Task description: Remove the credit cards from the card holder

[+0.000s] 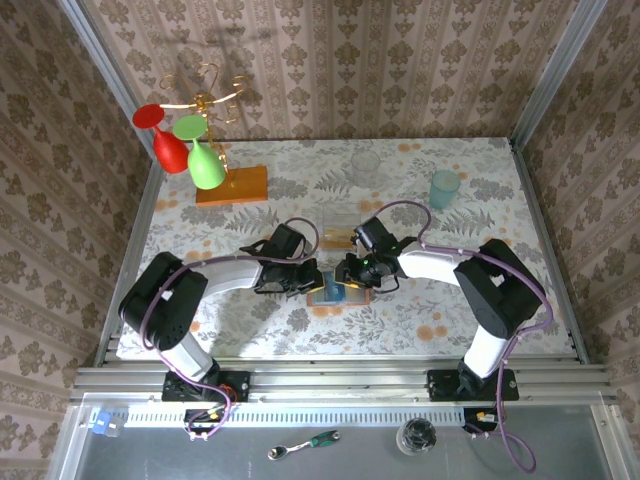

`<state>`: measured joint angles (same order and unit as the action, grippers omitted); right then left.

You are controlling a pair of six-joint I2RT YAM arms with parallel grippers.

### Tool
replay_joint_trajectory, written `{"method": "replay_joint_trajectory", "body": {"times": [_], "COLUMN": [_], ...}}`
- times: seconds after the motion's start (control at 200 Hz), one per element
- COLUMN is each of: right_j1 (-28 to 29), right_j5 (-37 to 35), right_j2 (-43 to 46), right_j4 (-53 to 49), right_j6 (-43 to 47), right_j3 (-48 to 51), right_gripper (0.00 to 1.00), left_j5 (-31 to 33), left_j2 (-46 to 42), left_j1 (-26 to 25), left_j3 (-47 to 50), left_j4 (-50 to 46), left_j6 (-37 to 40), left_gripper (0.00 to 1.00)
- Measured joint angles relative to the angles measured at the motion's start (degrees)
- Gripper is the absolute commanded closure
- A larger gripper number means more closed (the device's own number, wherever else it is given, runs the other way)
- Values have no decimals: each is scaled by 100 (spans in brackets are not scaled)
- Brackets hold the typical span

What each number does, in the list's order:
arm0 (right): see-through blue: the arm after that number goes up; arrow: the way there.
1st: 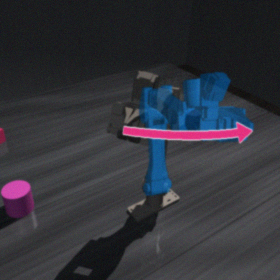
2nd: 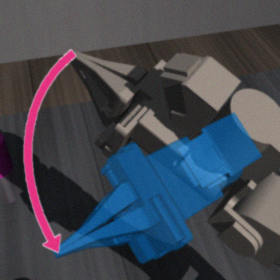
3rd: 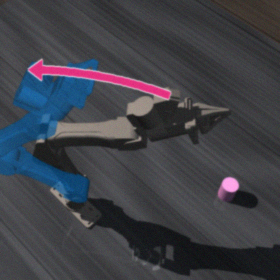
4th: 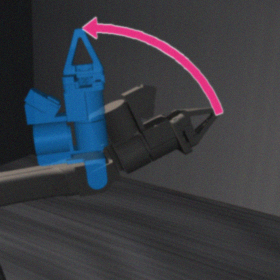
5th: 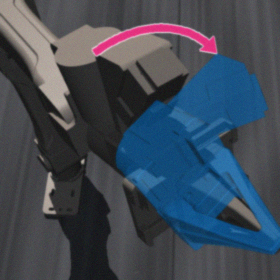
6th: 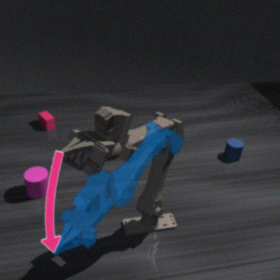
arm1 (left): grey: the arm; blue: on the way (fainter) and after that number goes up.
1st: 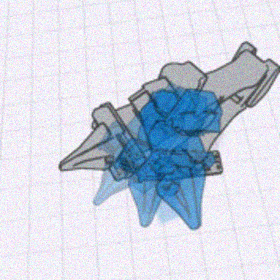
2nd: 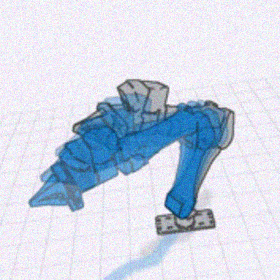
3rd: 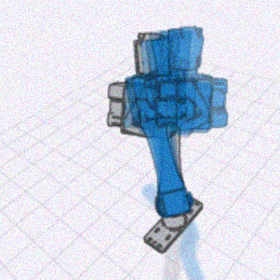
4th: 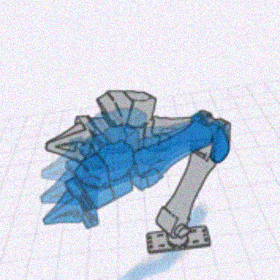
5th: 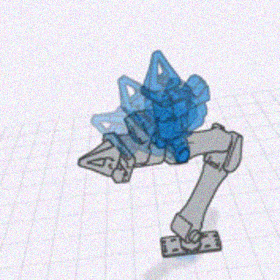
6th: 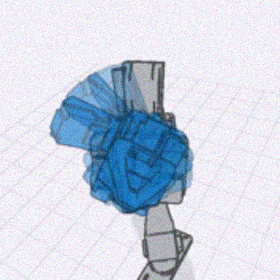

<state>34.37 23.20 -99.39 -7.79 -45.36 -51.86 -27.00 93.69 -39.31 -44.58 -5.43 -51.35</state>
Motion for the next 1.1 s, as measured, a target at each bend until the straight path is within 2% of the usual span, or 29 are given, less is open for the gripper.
{"method": "replay_joint_trajectory", "body": {"times": [0.45, 1.1], "right_j1": [-4, -52], "right_j5": [63, 461], "right_j2": [-76, -50], "right_j4": [48, 299], "right_j6": [-2, -304], "right_j3": [24, 85], "right_gripper": [65, 87], "left_j5": [0, 9], "left_j2": [50, 81], "left_j1": [0, 2], "left_j3": [-7, -48], "left_j4": [-61, -107], "left_j6": [61, 149], "left_gripper": [100, 100]}}
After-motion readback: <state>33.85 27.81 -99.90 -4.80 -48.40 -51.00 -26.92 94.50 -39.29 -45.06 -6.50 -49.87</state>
